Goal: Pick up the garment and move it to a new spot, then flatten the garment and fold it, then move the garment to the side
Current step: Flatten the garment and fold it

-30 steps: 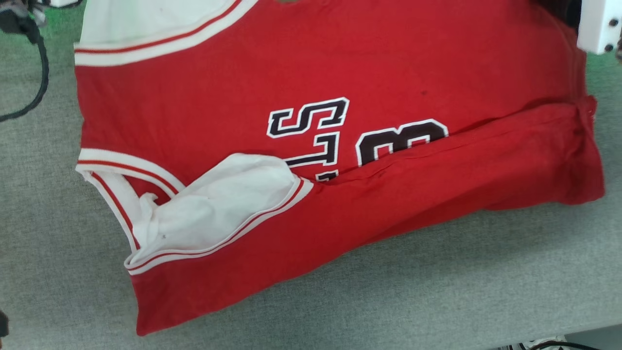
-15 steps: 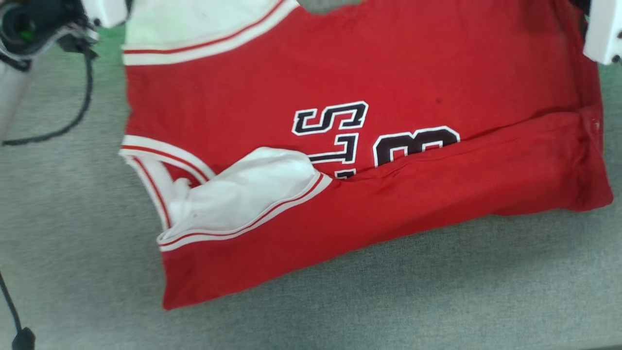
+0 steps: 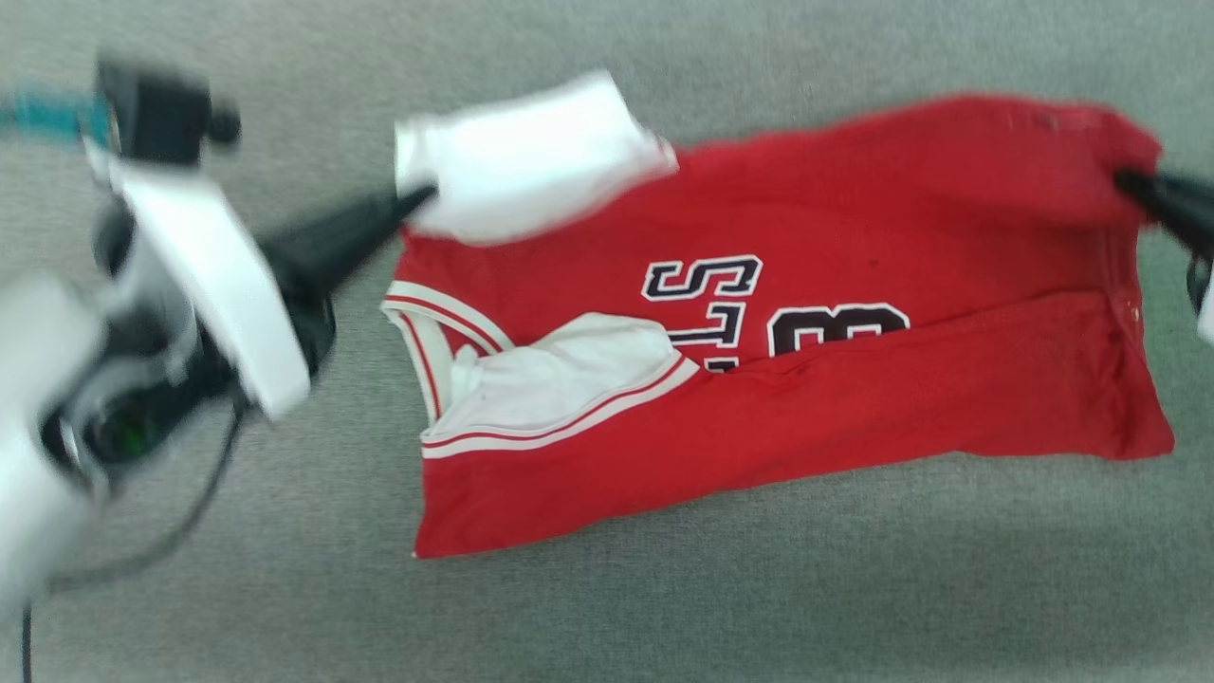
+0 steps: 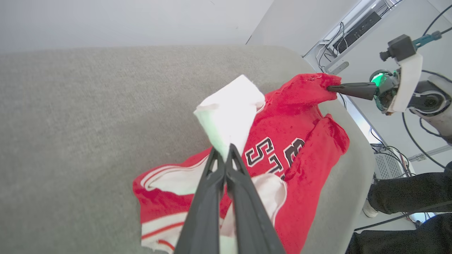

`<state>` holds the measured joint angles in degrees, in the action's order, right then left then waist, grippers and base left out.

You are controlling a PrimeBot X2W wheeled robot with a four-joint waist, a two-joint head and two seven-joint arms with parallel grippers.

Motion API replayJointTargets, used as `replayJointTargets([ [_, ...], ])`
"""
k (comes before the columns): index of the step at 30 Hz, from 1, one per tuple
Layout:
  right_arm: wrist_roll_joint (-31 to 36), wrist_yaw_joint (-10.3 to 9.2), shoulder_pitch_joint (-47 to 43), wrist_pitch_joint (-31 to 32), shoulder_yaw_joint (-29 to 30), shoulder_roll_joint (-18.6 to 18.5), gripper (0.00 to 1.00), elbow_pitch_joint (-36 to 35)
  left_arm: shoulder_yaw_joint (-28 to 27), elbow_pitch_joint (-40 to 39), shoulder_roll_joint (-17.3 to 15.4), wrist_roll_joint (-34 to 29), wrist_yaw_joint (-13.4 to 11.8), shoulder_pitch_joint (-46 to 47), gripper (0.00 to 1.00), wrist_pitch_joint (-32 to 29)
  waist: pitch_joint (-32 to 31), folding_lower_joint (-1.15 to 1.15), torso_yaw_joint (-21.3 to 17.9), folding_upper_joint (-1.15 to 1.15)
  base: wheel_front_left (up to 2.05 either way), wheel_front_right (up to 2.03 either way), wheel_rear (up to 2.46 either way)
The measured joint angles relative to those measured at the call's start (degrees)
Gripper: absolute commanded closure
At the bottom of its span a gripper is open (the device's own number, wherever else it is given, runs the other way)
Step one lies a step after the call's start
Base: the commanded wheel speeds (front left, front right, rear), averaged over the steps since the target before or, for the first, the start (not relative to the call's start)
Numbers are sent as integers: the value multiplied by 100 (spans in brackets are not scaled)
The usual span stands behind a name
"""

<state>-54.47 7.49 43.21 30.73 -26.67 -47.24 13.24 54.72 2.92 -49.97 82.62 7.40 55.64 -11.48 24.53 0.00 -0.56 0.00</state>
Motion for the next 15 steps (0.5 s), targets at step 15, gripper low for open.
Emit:
replayJointTargets([
  [15, 226, 1, -2708, -417, 1527, -152, 100, -764, 634, -915, -435, -293, -34, -2320, 100, 1696, -381, 0, 320, 0, 0, 0, 0],
])
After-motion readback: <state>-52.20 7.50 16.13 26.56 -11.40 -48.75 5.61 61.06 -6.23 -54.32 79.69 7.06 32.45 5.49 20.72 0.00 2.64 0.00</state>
